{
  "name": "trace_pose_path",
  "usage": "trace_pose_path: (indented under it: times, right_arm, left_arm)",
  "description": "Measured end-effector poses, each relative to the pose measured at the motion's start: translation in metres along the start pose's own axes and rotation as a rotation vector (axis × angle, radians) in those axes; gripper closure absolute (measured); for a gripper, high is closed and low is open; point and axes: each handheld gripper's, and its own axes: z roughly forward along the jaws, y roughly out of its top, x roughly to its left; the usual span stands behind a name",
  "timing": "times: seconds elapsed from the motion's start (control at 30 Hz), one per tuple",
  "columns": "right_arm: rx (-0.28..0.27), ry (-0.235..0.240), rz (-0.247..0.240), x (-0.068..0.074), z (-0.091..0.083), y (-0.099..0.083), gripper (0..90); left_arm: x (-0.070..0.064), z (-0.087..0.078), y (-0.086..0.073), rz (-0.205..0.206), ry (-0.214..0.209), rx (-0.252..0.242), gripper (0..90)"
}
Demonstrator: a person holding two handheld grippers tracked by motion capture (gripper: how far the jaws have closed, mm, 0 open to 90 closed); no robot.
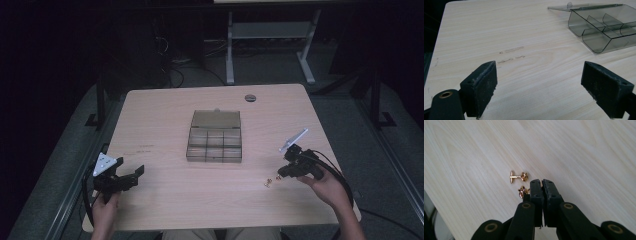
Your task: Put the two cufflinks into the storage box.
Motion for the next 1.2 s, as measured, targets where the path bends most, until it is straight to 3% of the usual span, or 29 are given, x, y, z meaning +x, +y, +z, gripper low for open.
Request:
trace_pose_path:
  times: [0.4, 0.63, 1.2]
  right_arm:
    - [-0.009, 0.018, -0.014, -0.004, -0.005, 0.029, 86.9]
    - [0.009, 0.014, -0.046, -0.003, -0.004, 0.05, 87.0]
    - [0.014, 0.028, -0.084, -0.001, -0.004, 0.079, 86.9]
  left_arm:
    - [0.001, 0.0, 0.0, -0.004, 0.0, -0.005, 13.2]
    - [0.002, -0.001, 0.0, -0.006, 0.0, -0.002, 13.2]
    - [0.001, -0.001, 0.0, -0.004, 0.001, -0.005, 13.2]
